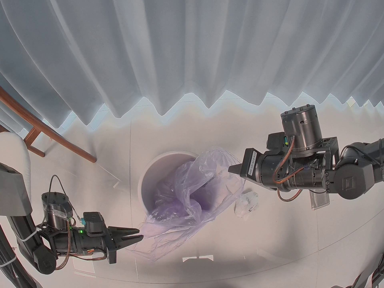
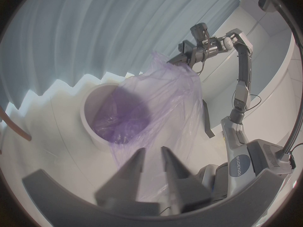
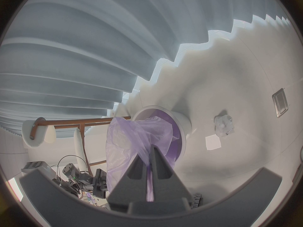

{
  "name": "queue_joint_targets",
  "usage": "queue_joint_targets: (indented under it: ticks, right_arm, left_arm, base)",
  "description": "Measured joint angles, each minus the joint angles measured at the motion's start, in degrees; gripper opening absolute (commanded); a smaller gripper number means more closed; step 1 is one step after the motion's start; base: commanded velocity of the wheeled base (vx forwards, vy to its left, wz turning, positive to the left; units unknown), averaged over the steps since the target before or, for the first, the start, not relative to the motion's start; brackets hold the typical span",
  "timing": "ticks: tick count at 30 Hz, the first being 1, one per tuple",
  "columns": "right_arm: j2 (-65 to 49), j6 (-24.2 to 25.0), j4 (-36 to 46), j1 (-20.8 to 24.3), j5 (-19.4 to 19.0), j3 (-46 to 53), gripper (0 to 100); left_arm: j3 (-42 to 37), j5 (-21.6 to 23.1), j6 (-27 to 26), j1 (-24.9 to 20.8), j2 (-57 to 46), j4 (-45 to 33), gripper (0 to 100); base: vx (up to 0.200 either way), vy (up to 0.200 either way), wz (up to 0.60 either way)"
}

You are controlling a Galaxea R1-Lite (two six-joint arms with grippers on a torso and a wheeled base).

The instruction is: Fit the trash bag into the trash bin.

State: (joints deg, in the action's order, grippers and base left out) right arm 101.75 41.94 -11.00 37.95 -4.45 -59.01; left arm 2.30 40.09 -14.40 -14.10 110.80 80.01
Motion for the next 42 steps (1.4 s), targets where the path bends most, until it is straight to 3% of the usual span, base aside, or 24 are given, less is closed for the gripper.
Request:
queue_joint_targets:
  ticks: [13,26,27,36,39,42]
  right_arm:
    - [0.01,-0.04,0.05,0.30,-0.01,0.37,0]
    - [0.00,-0.12,0.02,0.22,0.07,0.00,0]
    - [-0.02,-0.09,0.02,0.22,0.07,0.00,0]
    - [-0.05,-0.01,0.02,-0.06,0.10,0.30,0]
    - [-0.02,-0.04,-0.09,-0.11,0.10,0.30,0]
    - [-0.02,-0.01,-0.71,-0.20,0.05,0.30,0]
  left_arm:
    - [-0.13,-1.61,-0.35,-0.48,1.07,4.29,100]
    - [10.18,-1.65,-0.35,-1.30,9.85,4.27,100]
    - [10.86,-1.65,-0.35,-1.44,10.42,4.24,0]
    - [13.15,-1.78,2.94,-3.06,13.64,4.97,0]
    - [12.87,-2.08,8.17,-3.19,13.24,6.07,0]
    - [11.97,-2.84,17.65,-3.36,11.45,6.92,0]
  base:
    - [0.000,0.000,0.00]
    - [0.000,0.000,0.00]
    - [0.000,0.000,0.00]
    - [0.000,0.000,0.00]
    - [0.000,0.000,0.00]
    - [0.000,0.000,0.00]
